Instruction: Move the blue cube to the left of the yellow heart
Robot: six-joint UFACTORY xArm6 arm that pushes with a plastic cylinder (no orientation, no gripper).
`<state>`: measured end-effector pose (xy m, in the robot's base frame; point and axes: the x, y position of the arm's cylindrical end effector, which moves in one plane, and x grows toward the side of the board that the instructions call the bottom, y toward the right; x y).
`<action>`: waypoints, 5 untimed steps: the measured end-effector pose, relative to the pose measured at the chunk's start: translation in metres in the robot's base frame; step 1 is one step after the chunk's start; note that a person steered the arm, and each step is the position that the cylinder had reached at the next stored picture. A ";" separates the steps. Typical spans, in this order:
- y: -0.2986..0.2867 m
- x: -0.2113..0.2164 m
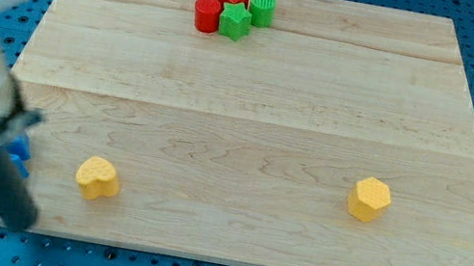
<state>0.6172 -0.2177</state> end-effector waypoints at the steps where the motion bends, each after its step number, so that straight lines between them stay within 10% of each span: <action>1: -0.059 -0.025; 4: 0.001 -0.063; 5: -0.083 -0.063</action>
<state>0.5546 -0.3005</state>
